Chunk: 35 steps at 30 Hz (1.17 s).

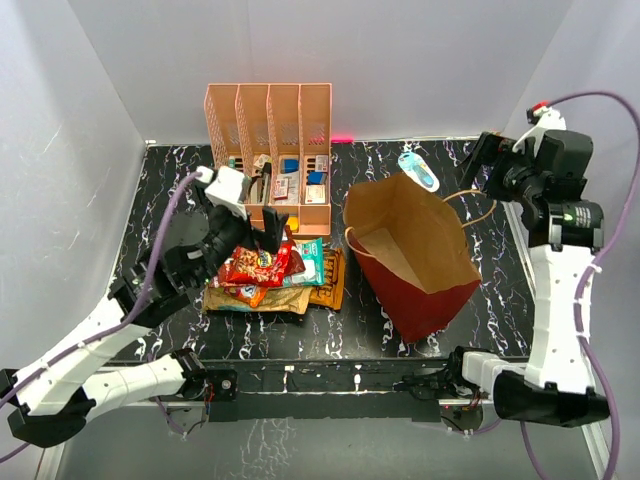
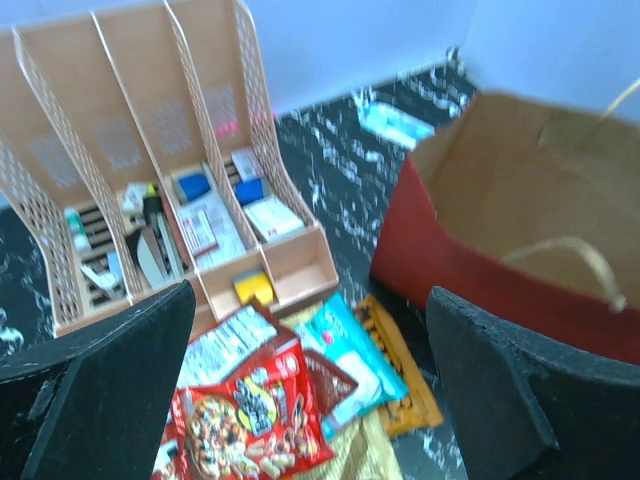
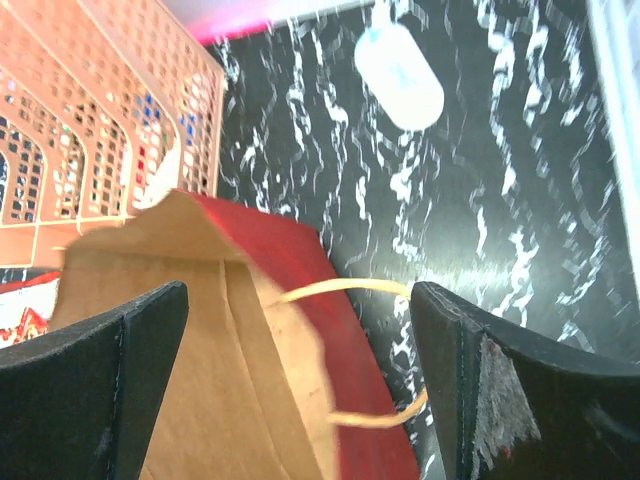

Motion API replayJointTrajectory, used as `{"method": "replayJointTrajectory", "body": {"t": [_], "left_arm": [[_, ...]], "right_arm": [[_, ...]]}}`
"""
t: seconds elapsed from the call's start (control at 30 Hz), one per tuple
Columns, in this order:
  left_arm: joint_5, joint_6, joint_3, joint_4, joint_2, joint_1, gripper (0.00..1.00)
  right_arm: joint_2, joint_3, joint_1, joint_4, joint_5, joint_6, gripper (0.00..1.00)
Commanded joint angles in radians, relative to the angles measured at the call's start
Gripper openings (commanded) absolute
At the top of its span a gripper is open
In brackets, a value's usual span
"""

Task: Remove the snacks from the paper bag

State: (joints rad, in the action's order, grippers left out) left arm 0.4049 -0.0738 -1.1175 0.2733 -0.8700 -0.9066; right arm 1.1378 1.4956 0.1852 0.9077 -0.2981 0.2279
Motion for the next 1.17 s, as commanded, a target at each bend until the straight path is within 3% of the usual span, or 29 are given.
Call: {"method": "replayJointTrajectory", "body": {"t": [0.0,0.27,0.57,0.97,1.13], "left_arm": [[0.065,0.035,-0.186,0.005,-0.024,0.005,0.98],[0.041,0.057,-0.318,-0.103,0.084,0.003,0.98],[-0.034,0.063,-0.264,-0.228,0.231,0.004,0.98],[-0.001,0.071,-0.265,-0.215,0.224,0.004,0.98],[-0.007,0.064,-0.263,-0.22,0.211,0.004,0.98]], "right_arm": [[-0.086,0.185,-0.103,0.097,0.149,-0.072,0.98],[-0.25,0.286,-0.206,0.062,0.037,-0.082,0.98],[-0.396,0.44,-0.207,0.009,0.163,-0.075,0.98],[-0.389,0.461,-0.221,0.042,0.311,-0.055,0.98],[-0.394,0.438,-0.221,0.058,0.251,-0.081,0.98]]}}
